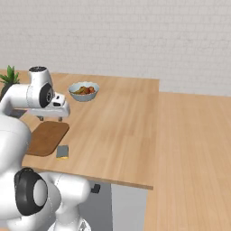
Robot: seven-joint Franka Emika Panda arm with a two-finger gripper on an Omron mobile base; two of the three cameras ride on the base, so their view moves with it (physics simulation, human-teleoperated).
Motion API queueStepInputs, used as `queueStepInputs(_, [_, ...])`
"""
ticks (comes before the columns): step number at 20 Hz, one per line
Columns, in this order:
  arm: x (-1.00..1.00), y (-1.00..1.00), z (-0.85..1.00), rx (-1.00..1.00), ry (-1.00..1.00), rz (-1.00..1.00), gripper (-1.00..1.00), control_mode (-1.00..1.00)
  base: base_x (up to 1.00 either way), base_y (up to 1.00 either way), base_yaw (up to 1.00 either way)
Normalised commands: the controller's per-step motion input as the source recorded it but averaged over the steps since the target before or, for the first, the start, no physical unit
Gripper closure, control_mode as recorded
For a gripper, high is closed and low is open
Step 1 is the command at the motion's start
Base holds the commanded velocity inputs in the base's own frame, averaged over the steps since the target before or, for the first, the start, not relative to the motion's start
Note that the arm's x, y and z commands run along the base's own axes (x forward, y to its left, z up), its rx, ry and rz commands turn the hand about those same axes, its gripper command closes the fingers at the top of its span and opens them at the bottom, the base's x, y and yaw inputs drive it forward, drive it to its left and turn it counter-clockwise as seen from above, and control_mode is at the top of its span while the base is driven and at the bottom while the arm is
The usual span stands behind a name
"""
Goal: Pick up the sponge from the counter and clean the cutting board by briefly scrubbing or pressing down on the cutting board. Once finished, release the sponge.
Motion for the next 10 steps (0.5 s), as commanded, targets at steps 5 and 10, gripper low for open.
queueStepInputs(5, [-0.03,0.07,-0.35,0.00,0.00,0.16,-1.00,-1.00,0.00,0.00,0.00])
queueStepInputs(10, [-0.03,0.00,-0.32,0.00,0.00,0.12,-1.00,-1.00,0.00,0.00,0.00])
